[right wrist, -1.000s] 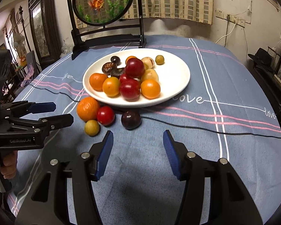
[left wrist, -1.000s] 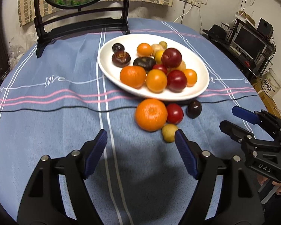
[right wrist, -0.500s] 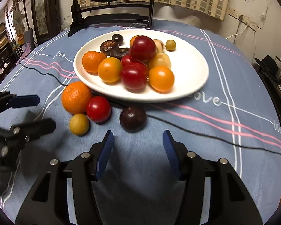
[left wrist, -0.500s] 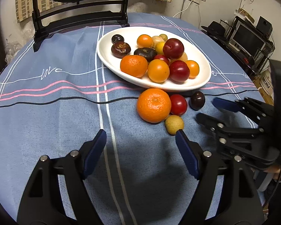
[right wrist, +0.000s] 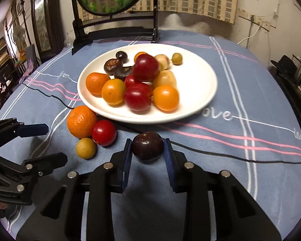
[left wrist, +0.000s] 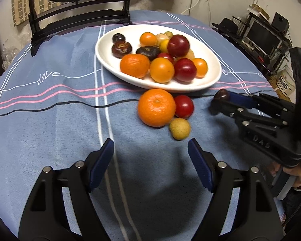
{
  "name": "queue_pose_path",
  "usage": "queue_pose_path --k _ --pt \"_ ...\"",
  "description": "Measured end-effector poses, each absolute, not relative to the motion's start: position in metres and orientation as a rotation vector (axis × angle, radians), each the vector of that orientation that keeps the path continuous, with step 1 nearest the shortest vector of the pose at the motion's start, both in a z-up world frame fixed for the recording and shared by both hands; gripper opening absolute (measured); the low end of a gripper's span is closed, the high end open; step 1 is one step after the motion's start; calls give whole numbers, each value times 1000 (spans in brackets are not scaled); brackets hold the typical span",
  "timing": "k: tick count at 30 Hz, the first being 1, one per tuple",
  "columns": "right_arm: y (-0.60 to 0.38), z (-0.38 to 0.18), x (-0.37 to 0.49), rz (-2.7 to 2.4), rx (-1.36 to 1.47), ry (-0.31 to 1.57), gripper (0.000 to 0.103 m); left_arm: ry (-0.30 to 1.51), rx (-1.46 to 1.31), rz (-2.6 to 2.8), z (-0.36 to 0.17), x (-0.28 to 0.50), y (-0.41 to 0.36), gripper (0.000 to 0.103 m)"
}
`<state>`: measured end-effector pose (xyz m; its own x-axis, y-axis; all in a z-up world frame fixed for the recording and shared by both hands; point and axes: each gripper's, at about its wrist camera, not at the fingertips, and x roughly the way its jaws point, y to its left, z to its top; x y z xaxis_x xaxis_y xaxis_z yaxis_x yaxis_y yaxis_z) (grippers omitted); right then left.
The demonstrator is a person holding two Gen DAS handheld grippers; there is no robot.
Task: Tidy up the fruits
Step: 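Grasp a yellow fruit with the left tool while the right tool grasps a dark plum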
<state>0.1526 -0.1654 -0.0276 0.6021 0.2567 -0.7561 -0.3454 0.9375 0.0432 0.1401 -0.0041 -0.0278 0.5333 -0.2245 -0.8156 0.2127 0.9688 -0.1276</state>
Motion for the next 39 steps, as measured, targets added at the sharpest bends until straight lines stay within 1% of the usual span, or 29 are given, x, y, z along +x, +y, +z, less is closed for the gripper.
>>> queue_pose_path --k 6,9,11,13,14,15,16,18,20,21,23,32,39 --pt "-184 -26 145 339 -74 835 32 977 7 -267 -28 134 -24 78" --pt "-190 -23 143 349 -48 820 32 983 12 -254 -29 136 -33 76" --pt "-194 -21 142 357 -29 811 32 993 4 -242 -31 138 -38 73" --pt "-198 -21 141 364 -10 807 32 1011 -2 -229 -34 142 -42 63" --pt "-199 -21 141 367 -5 809 32 1020 -3 -226 -37 144 -44 60" --pt "-201 -22 142 371 2 811 32 1030 -2 -222 -39 147 -46 54" --pt "-202 -22 142 374 7 813 32 1046 2 -211 -42 150 -49 50" --pt "-203 -22 141 378 14 812 32 1037 15 -191 -43 152 -52 47" --pt "-204 -21 140 384 17 808 32 1034 27 -165 -43 155 -55 39" --pt "-203 -21 141 385 15 808 32 1033 31 -152 -44 158 -55 33" --pt "-202 -22 140 386 11 810 32 1032 22 -141 -44 160 -54 26" --pt "-201 -20 138 386 2 794 32 1019 -2 -155 -36 142 -40 26" --pt "-201 -12 134 385 20 762 32 952 -10 -175 -10 136 -21 26"
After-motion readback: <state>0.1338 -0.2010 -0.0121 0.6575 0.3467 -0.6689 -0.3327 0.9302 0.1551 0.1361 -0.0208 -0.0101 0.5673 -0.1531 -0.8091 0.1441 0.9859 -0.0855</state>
